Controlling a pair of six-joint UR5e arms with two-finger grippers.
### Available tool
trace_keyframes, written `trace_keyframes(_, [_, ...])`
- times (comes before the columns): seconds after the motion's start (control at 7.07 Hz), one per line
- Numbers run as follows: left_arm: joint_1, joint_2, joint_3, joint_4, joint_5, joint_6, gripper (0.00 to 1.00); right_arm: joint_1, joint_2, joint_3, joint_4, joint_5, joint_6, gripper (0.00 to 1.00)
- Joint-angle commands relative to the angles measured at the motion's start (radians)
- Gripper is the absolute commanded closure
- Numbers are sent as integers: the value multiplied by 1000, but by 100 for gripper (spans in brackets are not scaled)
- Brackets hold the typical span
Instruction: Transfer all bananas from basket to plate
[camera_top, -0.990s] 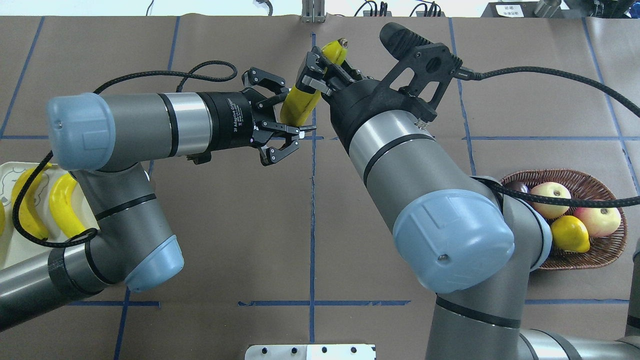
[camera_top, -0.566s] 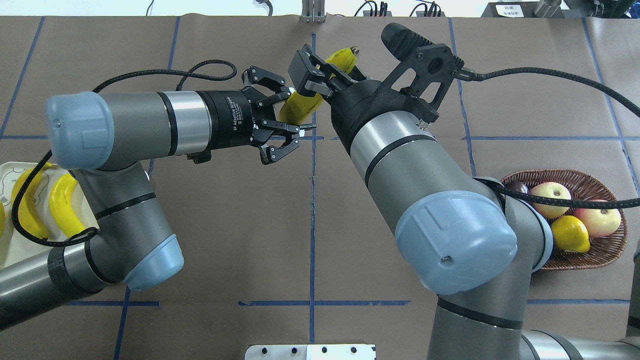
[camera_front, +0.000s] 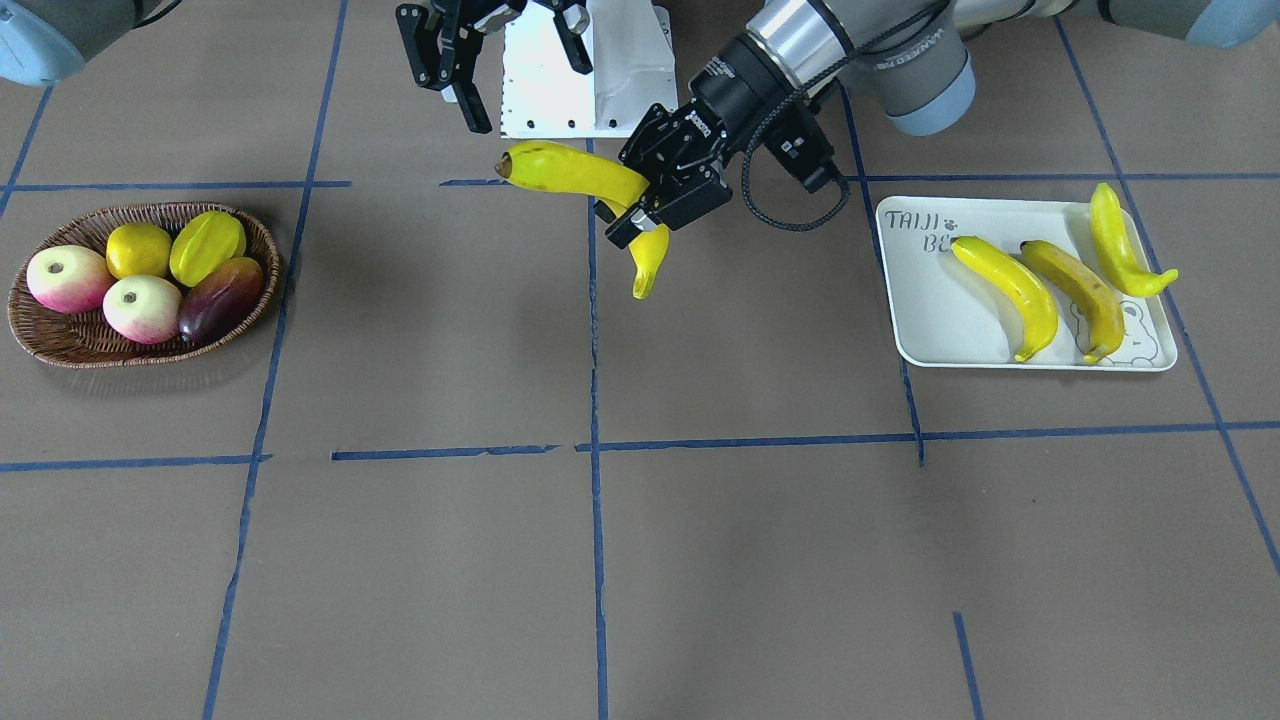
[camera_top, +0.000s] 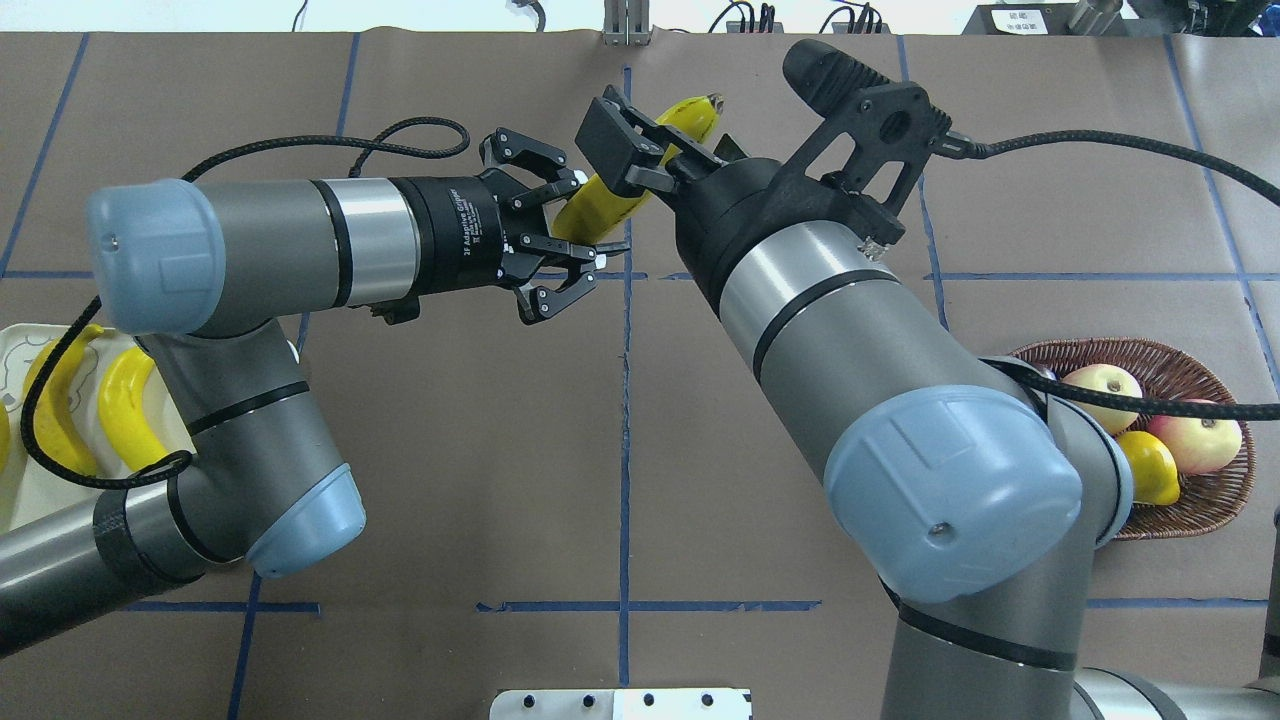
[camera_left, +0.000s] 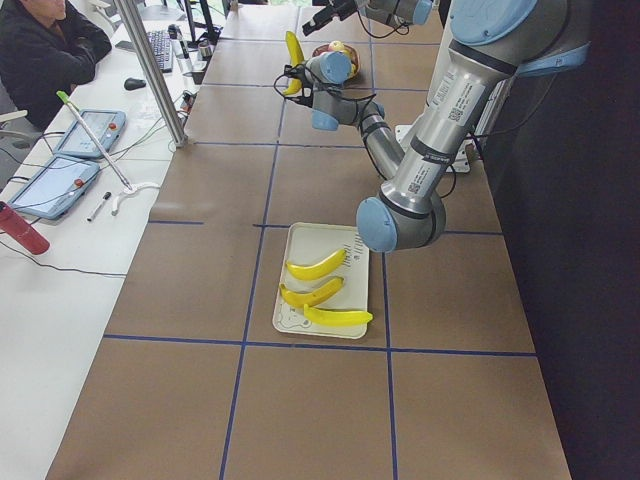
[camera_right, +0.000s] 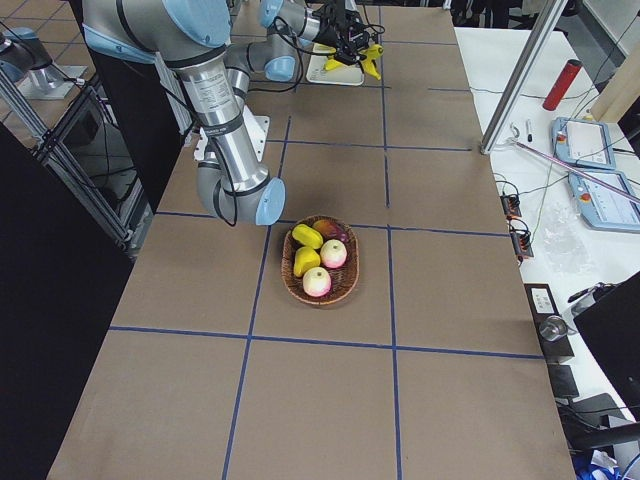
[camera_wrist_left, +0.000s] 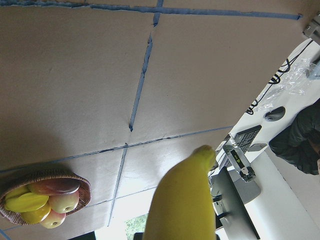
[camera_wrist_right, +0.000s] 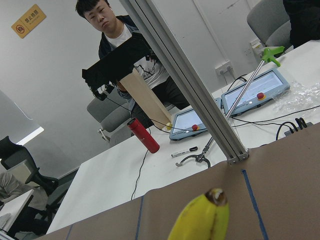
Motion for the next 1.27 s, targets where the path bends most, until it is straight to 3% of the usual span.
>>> trace_keyframes(0.0, [-74,9,25,2,-143,204,100,15,-84,85,0,85,-53,0])
trace_keyframes(0.14, [-87,62,23,2,-203,330,100,26,-101,92,-3,103,-53,0])
trace_keyframes(0.28, [-90,95,25,13,-284,475,100,72,-109,100,-50,188,-54,0])
trace_keyframes(0.71, [-163,248,20,7,-436,841,100,266,-144,151,-294,515,-166,0])
trace_keyframes(0.99, [-220,349,19,7,-461,1057,100,361,-234,180,-423,602,-412,0])
trace_keyframes(1.13, [-249,395,25,8,-460,1164,100,438,-277,177,-459,708,-494,0])
